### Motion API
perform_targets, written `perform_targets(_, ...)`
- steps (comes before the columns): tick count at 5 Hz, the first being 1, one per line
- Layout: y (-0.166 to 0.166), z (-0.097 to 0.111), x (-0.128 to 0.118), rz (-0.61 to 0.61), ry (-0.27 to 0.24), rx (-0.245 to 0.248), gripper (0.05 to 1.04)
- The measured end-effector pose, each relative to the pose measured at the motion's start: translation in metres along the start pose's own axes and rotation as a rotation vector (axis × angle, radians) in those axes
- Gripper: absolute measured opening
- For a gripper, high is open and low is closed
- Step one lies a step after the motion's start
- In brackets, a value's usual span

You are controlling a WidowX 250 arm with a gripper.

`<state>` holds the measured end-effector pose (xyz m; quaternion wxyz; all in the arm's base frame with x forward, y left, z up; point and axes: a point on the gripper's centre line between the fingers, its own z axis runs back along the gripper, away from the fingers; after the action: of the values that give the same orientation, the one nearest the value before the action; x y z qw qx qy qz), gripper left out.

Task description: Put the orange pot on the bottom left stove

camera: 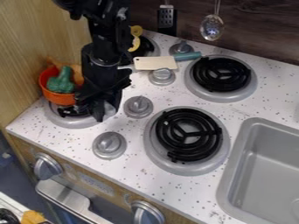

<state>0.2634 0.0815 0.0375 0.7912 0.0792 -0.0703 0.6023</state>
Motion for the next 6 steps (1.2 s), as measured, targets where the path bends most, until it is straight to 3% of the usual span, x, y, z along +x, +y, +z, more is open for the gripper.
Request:
perform_targets(1, 0.0, -0.001, 0.002, -0.018, 0.011, -0.008, 0.514)
perform_targets(2, -0.001, 0.001, 0.004, -0.043, 0.001, -0.013, 0.818)
perform_targets(3, -0.003, 0.004, 0.003, -0.061, -0.001, 0.002, 1.0)
perform_targets(5, -0.011, 0.02, 0.006, -0.104, -0.01, 0.027, 1.001)
perform_targets(6, -0.016, 0.034, 0.007, -0.175, 0.022, 0.049, 1.001)
